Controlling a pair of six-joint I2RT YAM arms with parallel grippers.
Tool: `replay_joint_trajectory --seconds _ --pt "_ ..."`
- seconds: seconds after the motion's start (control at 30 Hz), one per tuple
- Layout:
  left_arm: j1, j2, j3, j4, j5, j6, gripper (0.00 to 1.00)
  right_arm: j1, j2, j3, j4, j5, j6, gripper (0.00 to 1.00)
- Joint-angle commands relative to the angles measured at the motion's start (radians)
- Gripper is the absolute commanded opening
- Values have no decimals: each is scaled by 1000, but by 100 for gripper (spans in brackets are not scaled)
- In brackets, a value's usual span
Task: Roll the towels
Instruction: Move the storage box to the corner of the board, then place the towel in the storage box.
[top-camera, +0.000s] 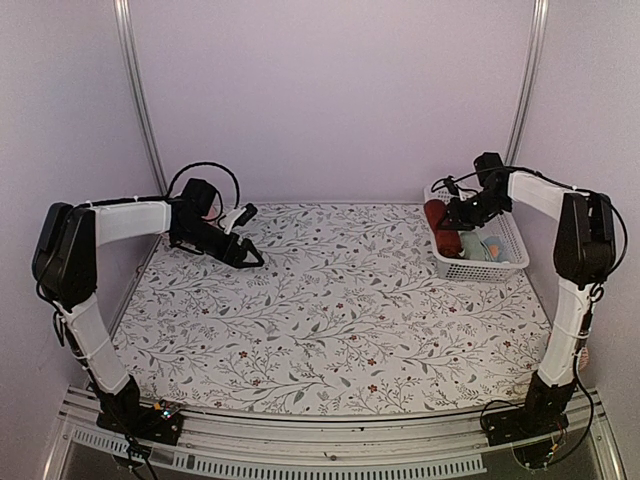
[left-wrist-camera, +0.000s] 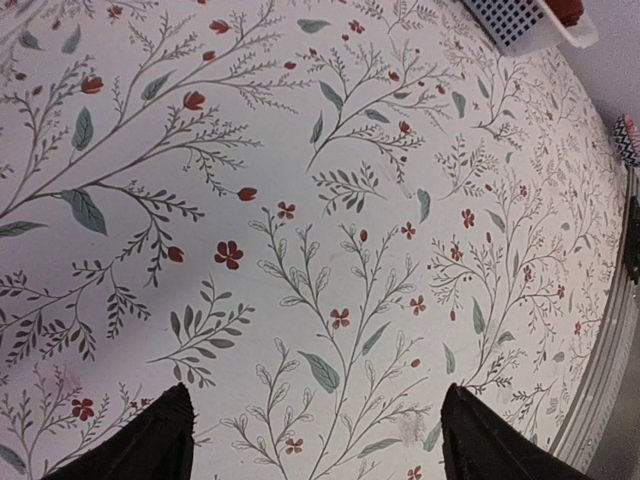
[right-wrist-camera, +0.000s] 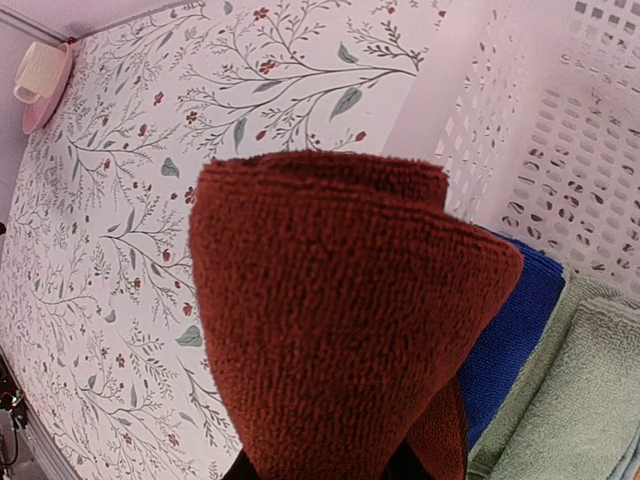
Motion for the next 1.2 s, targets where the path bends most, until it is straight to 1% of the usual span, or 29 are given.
replay_joint_trajectory --seconds 0.0,0.17,0.3,0.47,0.53,0.77,0.93,1.07,1.17 --pt "11 -15 18 -11 -5 4 86 60 56 17 54 -100 44 6" --pt "13 -20 21 -11 -6 4 86 102 86 71 78 -119 108 6" --pt "15 -18 17 -11 -2 4 86 96 20 55 82 -119 122 7" --pt "18 -10 21 -10 10 2 86 13 -87 -10 92 -164 123 8" --pt "17 -10 23 -10 16 0 86 -26 -113 -53 127 -216 135 8" --pt "17 -10 19 -10 17 -2 86 -80 -165 -169 316 -407 231 8" --pt "17 -9 20 -11 21 -3 86 -90 -173 -267 583 -512 425 9" --pt "17 -4 20 -8 24 -4 86 -90 -165 -365 780 -532 592 9" --pt "17 1 17 -8 26 -4 87 -90 -151 -415 861 -519 654 9"
